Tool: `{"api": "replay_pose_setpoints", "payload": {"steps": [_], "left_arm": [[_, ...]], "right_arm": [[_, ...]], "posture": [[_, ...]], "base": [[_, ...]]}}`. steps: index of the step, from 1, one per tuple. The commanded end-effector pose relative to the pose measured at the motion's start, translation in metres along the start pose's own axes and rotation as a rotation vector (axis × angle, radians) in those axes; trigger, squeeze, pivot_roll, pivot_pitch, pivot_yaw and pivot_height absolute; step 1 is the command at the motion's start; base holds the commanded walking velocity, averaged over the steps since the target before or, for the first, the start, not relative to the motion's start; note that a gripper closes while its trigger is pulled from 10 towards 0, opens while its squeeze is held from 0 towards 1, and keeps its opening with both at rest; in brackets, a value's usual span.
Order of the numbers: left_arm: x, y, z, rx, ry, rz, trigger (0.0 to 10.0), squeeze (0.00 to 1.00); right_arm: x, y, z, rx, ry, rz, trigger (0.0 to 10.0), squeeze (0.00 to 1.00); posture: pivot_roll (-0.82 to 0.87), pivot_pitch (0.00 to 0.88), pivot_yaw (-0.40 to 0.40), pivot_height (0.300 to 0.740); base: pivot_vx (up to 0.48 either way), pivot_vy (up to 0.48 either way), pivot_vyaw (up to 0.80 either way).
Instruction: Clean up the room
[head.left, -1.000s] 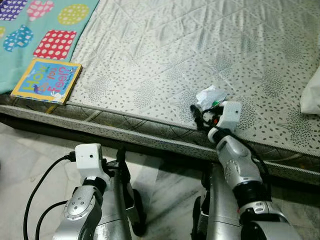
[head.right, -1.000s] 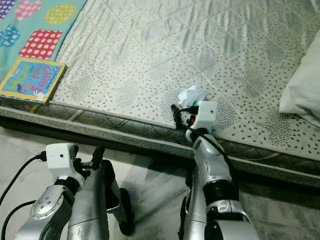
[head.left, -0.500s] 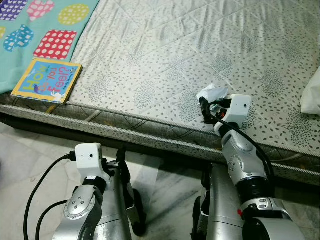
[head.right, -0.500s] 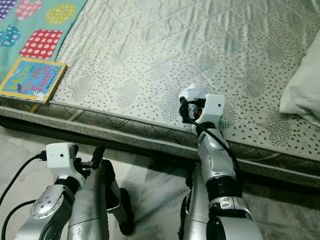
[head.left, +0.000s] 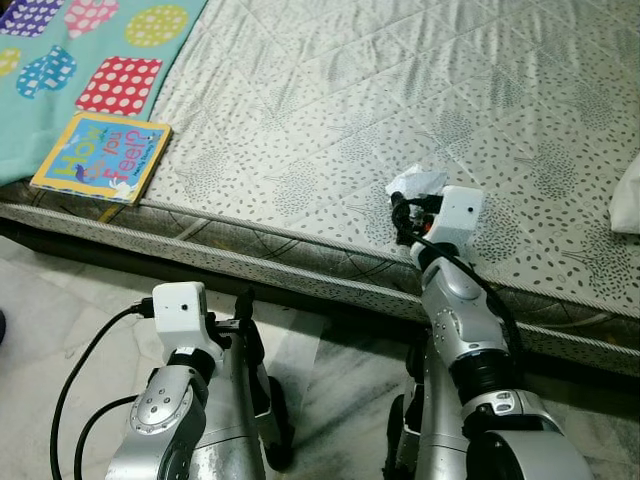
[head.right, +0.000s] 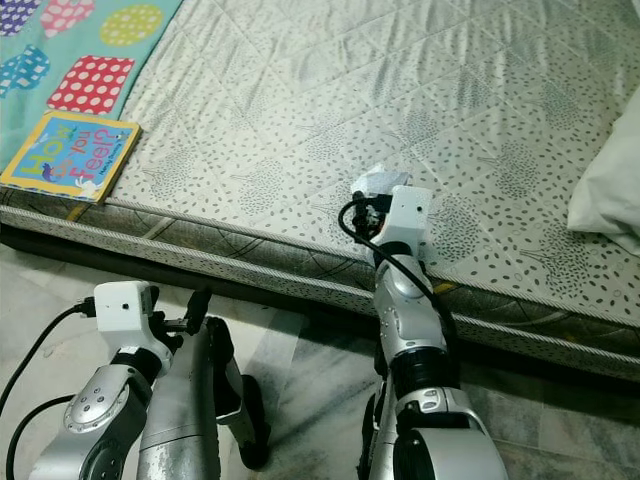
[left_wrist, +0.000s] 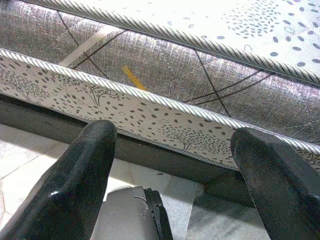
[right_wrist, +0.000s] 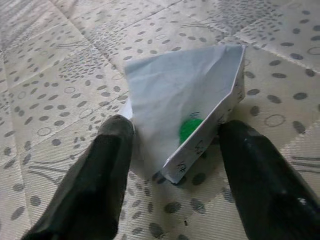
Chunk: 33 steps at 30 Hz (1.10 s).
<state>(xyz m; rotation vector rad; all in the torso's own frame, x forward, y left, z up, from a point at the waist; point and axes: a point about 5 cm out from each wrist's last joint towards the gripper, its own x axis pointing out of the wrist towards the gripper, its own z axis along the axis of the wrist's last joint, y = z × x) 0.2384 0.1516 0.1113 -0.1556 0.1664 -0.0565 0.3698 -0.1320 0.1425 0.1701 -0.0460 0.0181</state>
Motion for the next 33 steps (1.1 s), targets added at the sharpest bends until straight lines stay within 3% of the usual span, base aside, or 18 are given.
{"api": "replay_pose_setpoints", "payload": {"steps": [1, 33], "left_arm": [[-0.004, 0.005, -0.007, 0.009, 0.034, 0.024, 10.0, 0.00], [0.007, 0.007, -0.004, 0.021, 0.011, 0.029, 10.0, 0.00]], "right_arm": [[-0.001, 0.002, -0.005, -0.001, 0.016, -0.006, 0.0, 0.00], [-0.001, -0.007, -0.011, -0.059, 0.030, -0.057, 0.0, 0.00]], "posture": [[0.02, 0.320, 0.079, 0.532], [0.00, 0.272, 0.076, 0.532]], "base": [[0.000, 0.000, 0.00], [0.000, 0.000, 0.00]]}}
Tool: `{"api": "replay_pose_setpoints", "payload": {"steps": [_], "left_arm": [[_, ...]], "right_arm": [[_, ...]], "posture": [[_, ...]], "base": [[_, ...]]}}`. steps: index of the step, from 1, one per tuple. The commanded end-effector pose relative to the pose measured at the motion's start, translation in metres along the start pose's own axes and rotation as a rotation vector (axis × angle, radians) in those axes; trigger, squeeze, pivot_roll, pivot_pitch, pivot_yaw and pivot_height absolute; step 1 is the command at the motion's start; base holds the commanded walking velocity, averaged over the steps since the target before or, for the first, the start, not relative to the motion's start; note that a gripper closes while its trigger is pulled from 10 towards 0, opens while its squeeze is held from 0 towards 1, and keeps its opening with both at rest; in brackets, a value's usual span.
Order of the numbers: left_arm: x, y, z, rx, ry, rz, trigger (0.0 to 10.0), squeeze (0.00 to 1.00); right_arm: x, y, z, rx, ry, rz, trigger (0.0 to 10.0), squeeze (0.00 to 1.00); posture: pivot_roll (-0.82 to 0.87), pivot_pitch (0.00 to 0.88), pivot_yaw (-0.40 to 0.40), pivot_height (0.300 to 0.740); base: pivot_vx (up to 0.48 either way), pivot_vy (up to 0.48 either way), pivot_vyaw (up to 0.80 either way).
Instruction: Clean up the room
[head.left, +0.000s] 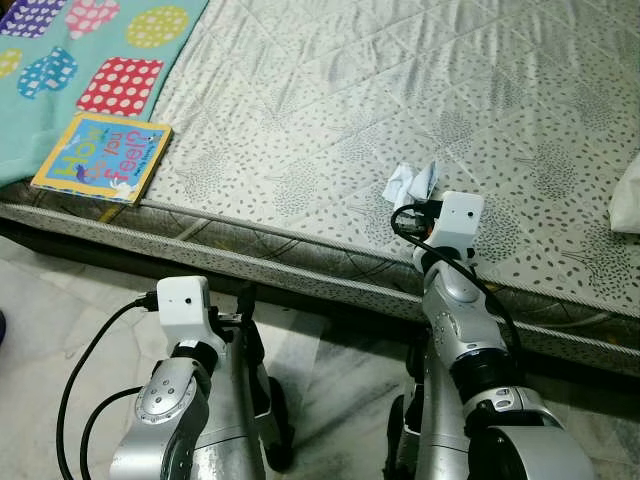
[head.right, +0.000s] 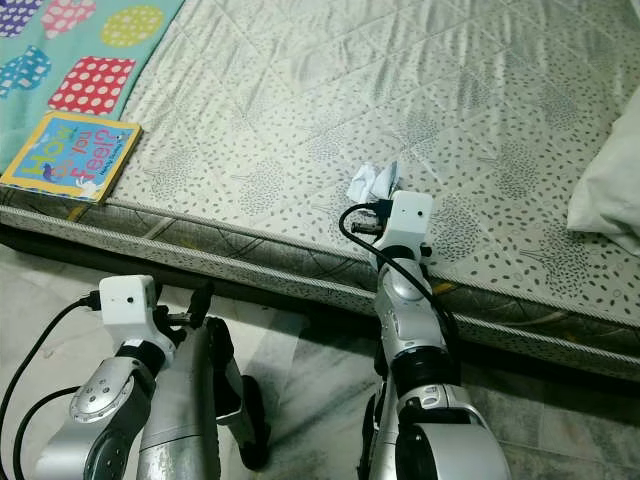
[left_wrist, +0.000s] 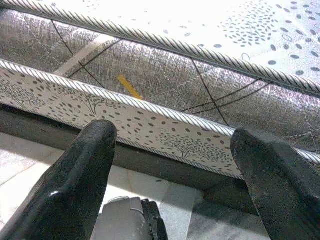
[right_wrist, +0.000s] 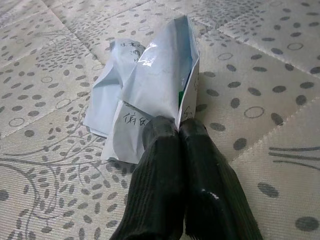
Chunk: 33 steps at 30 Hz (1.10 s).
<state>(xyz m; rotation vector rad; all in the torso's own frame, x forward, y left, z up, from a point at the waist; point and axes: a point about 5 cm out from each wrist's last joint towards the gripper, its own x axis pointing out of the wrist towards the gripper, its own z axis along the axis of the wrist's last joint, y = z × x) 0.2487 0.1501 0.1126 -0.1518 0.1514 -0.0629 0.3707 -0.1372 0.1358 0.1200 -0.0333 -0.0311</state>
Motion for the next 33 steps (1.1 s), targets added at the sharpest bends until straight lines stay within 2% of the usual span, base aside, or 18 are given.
{"api": "replay_pose_setpoints", "payload": {"steps": [1, 11, 13, 20, 21, 22, 26, 33], "left_arm": [[-0.002, 0.009, -0.007, 0.018, 0.024, 0.037, 10.0, 0.00], [0.012, 0.014, 0.000, 0.030, -0.018, 0.073, 10.0, 0.00], [0.015, 0.019, 0.003, 0.046, -0.028, 0.116, 10.0, 0.00], [0.016, 0.022, 0.000, 0.057, -0.042, 0.116, 10.0, 0.00], [0.016, 0.022, -0.001, 0.057, -0.042, 0.114, 10.0, 0.00], [0.018, 0.021, -0.002, 0.057, -0.043, 0.109, 10.0, 0.00], [0.024, 0.015, -0.001, 0.046, -0.050, 0.095, 10.0, 0.00], [0.032, 0.000, -0.005, 0.036, -0.045, 0.019, 10.0, 0.00]], "right_arm": [[-0.001, -0.002, -0.006, -0.010, 0.021, -0.010, 0.0, 0.00], [-0.007, -0.020, 0.001, -0.003, -0.024, -0.047, 0.0, 0.00], [-0.016, -0.031, 0.007, -0.015, -0.064, -0.064, 0.0, 0.00], [-0.036, -0.052, 0.013, -0.003, -0.112, -0.106, 0.0, 0.00], [-0.039, -0.053, 0.014, -0.003, -0.113, -0.106, 2.1, 0.00], [-0.042, -0.055, 0.014, -0.001, -0.104, -0.110, 10.0, 0.00], [-0.046, -0.055, 0.018, -0.030, -0.098, -0.117, 10.0, 0.00], [-0.050, -0.061, 0.035, -0.014, -0.132, -0.154, 10.0, 0.00]], "posture": [[-0.01, 0.259, 0.075, 0.532], [-0.07, 0.168, 0.079, 0.532], [-0.08, 0.154, 0.082, 0.532], [-0.14, 0.101, 0.099, 0.532], [-0.14, 0.099, 0.100, 0.532], [-0.15, 0.093, 0.104, 0.532], [-0.18, 0.082, 0.121, 0.532], [-0.22, 0.083, 0.161, 0.532]], "base": [[0.000, 0.000, 0.00], [0.000, 0.000, 0.00], [0.000, 0.000, 0.00], [0.000, 0.000, 0.00], [0.000, 0.000, 0.00], [0.000, 0.000, 0.00], [0.000, 0.000, 0.00], [0.000, 0.000, 0.00]]}}
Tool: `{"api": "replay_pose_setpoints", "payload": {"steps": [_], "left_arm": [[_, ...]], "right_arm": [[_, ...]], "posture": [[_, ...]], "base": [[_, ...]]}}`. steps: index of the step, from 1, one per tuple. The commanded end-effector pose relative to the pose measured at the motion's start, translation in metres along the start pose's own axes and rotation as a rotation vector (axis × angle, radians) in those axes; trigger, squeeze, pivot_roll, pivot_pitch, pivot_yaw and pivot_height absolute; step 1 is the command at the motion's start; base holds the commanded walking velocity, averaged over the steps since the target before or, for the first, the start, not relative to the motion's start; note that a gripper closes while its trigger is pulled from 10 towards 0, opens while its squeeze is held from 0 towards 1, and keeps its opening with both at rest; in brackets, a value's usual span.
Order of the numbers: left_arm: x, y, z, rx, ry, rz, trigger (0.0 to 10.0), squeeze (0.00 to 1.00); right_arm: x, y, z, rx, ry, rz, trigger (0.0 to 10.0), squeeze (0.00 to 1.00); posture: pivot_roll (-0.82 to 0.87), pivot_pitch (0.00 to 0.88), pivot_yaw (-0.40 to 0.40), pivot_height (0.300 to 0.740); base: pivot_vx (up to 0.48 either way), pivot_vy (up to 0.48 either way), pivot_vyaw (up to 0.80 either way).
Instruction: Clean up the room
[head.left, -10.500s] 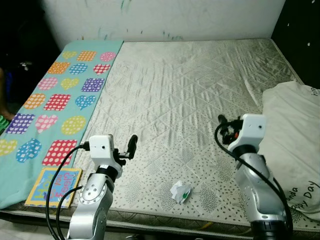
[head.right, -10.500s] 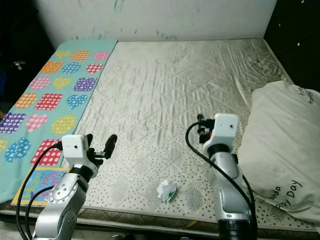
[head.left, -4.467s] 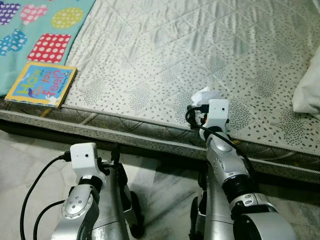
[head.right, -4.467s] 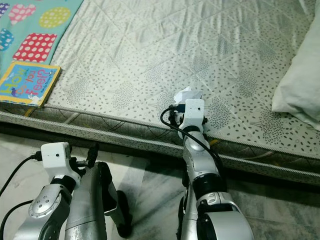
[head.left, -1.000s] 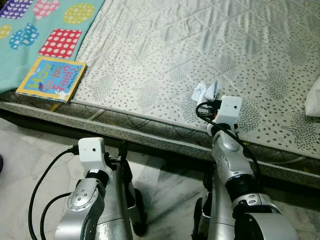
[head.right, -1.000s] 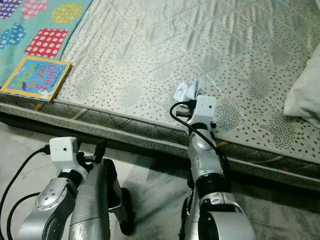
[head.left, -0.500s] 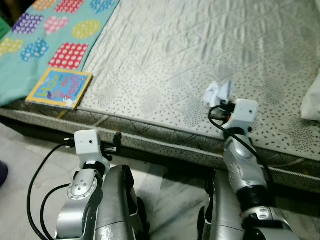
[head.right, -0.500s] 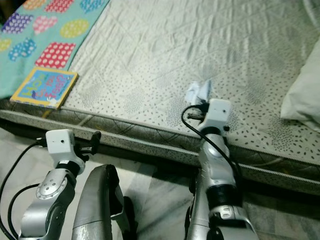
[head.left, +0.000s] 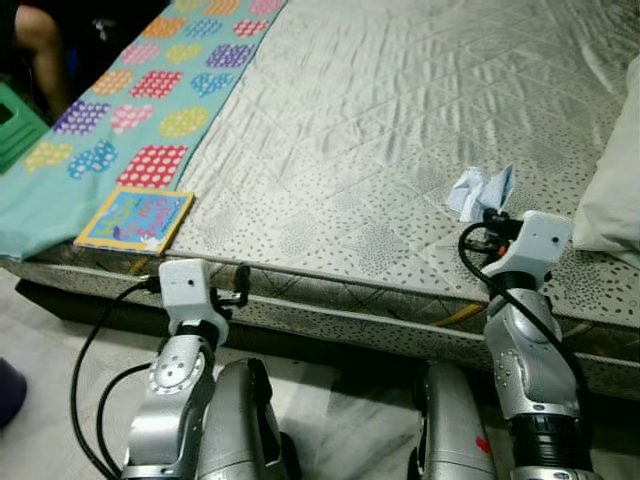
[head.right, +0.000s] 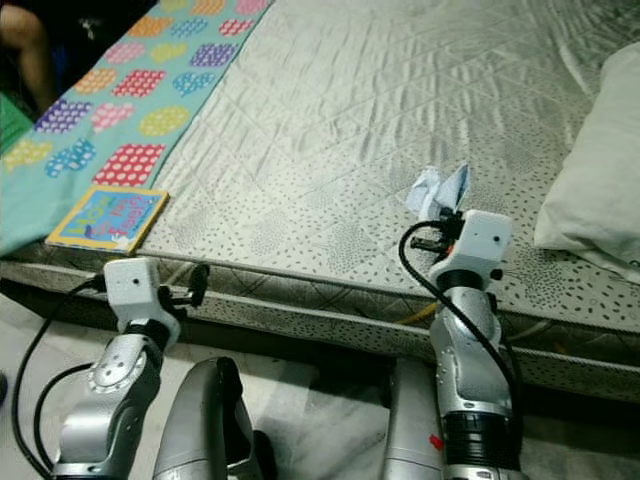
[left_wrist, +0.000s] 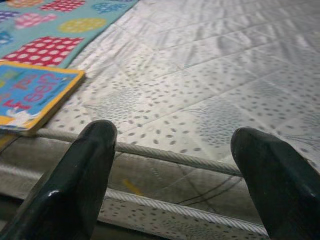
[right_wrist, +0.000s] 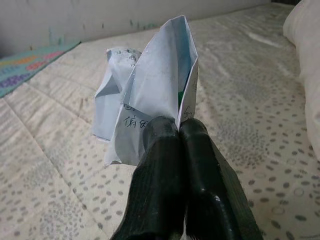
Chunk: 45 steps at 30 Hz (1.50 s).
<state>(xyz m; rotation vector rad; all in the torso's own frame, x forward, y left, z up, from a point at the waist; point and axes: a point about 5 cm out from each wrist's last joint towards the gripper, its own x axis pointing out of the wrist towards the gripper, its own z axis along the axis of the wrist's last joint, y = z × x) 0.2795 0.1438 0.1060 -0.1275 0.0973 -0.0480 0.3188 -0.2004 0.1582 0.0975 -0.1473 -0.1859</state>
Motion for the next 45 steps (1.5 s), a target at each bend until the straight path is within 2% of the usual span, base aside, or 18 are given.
{"api": "replay_pose_setpoints", "payload": {"steps": [1, 7, 21, 32, 38, 45], "left_arm": [[0.001, 0.003, -0.002, 0.013, 0.010, -0.003, 10.0, 0.00], [0.008, 0.002, 0.000, 0.021, 0.001, -0.020, 10.0, 0.00], [0.013, 0.002, 0.003, 0.019, -0.026, -0.020, 10.0, 0.00], [0.017, 0.009, 0.009, 0.060, -0.063, 0.029, 10.0, 0.00], [0.012, 0.014, 0.008, 0.076, -0.063, 0.038, 10.0, 0.00], [0.012, 0.017, 0.009, 0.089, -0.063, 0.027, 10.0, 0.00]], "right_arm": [[0.000, -0.001, 0.005, 0.010, -0.010, -0.012, 10.0, 0.00], [0.001, -0.008, 0.010, 0.007, -0.011, -0.038, 10.0, 0.00], [0.005, -0.009, 0.012, 0.000, -0.011, -0.033, 10.0, 0.00], [0.007, 0.001, 0.012, 0.009, -0.011, -0.007, 10.0, 0.00], [0.004, 0.001, 0.004, -0.001, 0.009, -0.001, 10.0, 0.00], [0.000, 0.012, 0.001, 0.007, 0.011, 0.012, 10.0, 0.00]], "posture": [[-0.22, 0.083, 0.167, 0.532], [-0.23, 0.082, 0.169, 0.553], [-0.22, 0.069, 0.160, 0.622], [-0.20, 0.052, 0.139, 0.677], [-0.17, 0.057, 0.144, 0.705], [-0.17, 0.053, 0.152, 0.740]], "base": [[0.000, 0.000, 0.00], [0.000, 0.000, -0.13], [0.000, 0.000, -0.06], [0.000, 0.000, 0.00], [0.000, 0.000, 0.00], [0.000, 0.000, 0.00]]}}
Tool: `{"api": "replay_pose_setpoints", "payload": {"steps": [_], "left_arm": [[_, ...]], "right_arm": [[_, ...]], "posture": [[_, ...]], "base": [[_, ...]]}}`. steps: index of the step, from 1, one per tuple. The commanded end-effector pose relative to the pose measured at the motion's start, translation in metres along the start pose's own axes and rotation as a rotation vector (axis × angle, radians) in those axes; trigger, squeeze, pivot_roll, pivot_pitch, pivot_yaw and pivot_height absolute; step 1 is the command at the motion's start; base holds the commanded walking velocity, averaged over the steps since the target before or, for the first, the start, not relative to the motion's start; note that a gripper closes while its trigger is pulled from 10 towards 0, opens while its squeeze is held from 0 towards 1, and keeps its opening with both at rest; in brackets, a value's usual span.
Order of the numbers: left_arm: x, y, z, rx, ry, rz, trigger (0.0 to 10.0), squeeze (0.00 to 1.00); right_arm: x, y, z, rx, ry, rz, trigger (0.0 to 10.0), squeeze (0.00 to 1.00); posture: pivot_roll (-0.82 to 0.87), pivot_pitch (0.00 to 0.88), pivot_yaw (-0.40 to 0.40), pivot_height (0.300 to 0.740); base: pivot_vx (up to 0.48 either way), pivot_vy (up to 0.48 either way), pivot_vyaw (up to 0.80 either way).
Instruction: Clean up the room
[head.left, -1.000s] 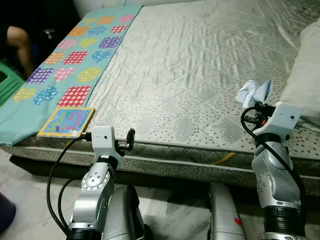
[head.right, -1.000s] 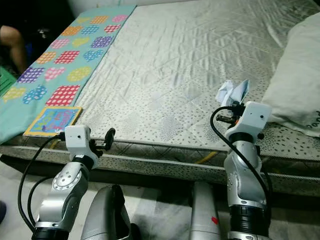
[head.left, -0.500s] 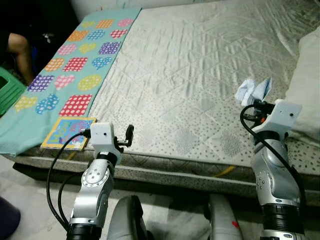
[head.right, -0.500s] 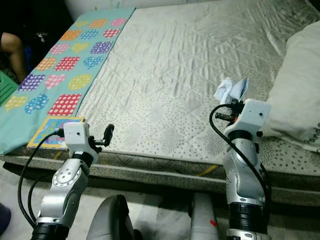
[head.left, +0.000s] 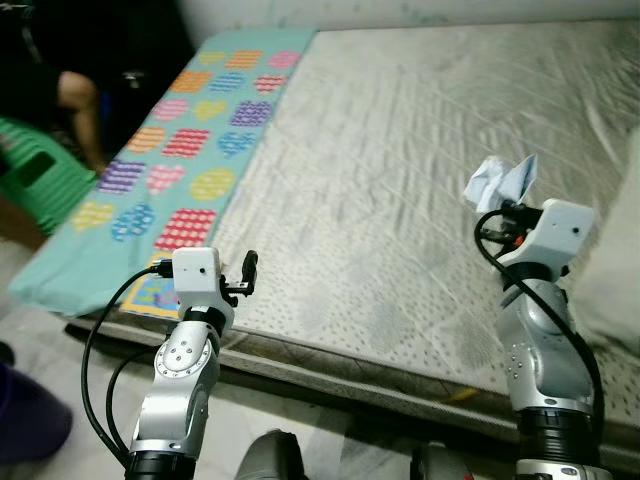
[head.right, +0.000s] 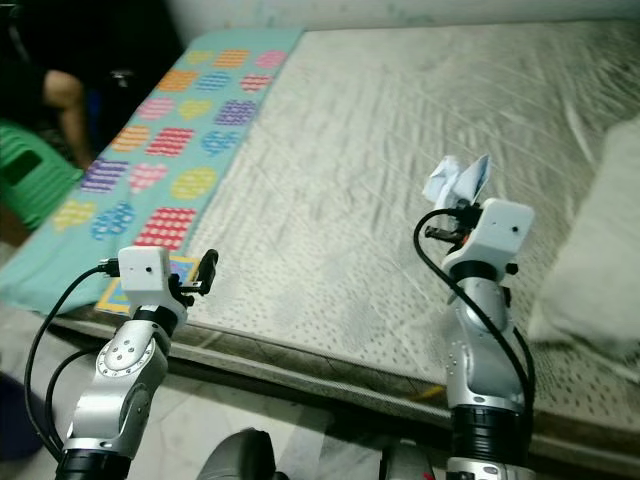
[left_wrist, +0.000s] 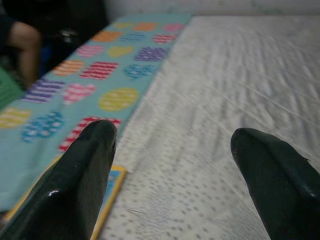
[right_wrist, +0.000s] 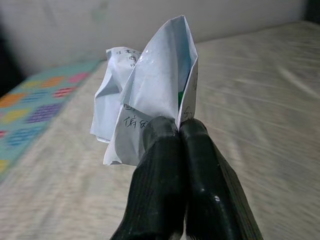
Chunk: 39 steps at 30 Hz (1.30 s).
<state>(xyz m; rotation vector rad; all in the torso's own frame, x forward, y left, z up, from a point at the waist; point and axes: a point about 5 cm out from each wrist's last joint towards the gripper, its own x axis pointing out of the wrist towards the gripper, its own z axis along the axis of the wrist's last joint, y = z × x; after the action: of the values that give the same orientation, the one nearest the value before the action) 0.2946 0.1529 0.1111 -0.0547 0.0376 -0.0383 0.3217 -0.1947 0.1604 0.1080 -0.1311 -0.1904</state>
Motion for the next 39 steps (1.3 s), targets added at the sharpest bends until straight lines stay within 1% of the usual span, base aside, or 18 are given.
{"api": "replay_pose_setpoints", "payload": {"steps": [1, 4, 8, 10, 17, 21, 25, 31, 39], "left_arm": [[0.000, 0.007, 0.003, 0.016, -0.007, 0.011, 10.0, 0.00], [0.001, 0.006, 0.003, 0.017, -0.008, 0.009, 10.0, 0.00], [0.000, 0.004, 0.001, 0.021, -0.007, 0.000, 10.0, 0.00], [-0.004, 0.003, -0.003, 0.028, 0.001, -0.017, 10.0, 0.00], [-0.007, 0.001, -0.009, 0.009, 0.023, -0.015, 10.0, 0.00], [-0.004, -0.003, -0.009, 0.010, 0.018, -0.022, 10.0, 0.00], [-0.003, -0.006, -0.007, 0.009, 0.011, -0.025, 10.0, 0.00], [-0.007, -0.006, -0.011, 0.003, 0.016, -0.019, 10.0, 0.00], [-0.006, -0.006, -0.010, 0.008, 0.010, -0.016, 10.0, 0.00]], "right_arm": [[-0.002, 0.007, -0.001, -0.003, -0.007, 0.022, 10.0, 0.00], [-0.003, 0.007, -0.001, -0.005, -0.006, 0.023, 10.0, 0.00], [-0.009, 0.006, -0.005, -0.011, 0.005, 0.027, 10.0, 0.00], [-0.017, 0.009, -0.011, -0.016, 0.026, 0.043, 10.0, 0.00], [-0.028, 0.014, -0.021, -0.009, 0.063, 0.056, 10.0, 0.00], [-0.026, 0.019, -0.018, -0.016, 0.050, 0.069, 10.0, 0.00], [-0.023, 0.019, -0.015, -0.008, 0.048, 0.069, 10.0, 0.00], [-0.025, 0.018, -0.017, -0.013, 0.054, 0.070, 10.0, 0.00], [-0.027, 0.023, -0.019, -0.015, 0.064, 0.086, 10.0, 0.00]], "posture": [[-0.17, 0.053, 0.154, 0.740], [-0.17, 0.051, 0.156, 0.740], [-0.18, 0.043, 0.157, 0.740], [-0.18, 0.033, 0.155, 0.740], [-0.19, 0.023, 0.149, 0.740], [-0.19, 0.029, 0.142, 0.740], [-0.19, 0.036, 0.136, 0.740], [-0.19, 0.048, 0.131, 0.740], [-0.19, 0.057, 0.136, 0.740]], "base": [[0.000, 0.000, 0.00], [0.000, 0.000, 0.00], [0.000, 0.000, 0.00], [0.000, 0.000, 0.00], [0.000, 0.000, -0.07], [0.000, 0.000, -0.25], [0.000, 0.000, 0.00], [0.000, 0.000, 0.00], [0.000, 0.000, 0.00]]}}
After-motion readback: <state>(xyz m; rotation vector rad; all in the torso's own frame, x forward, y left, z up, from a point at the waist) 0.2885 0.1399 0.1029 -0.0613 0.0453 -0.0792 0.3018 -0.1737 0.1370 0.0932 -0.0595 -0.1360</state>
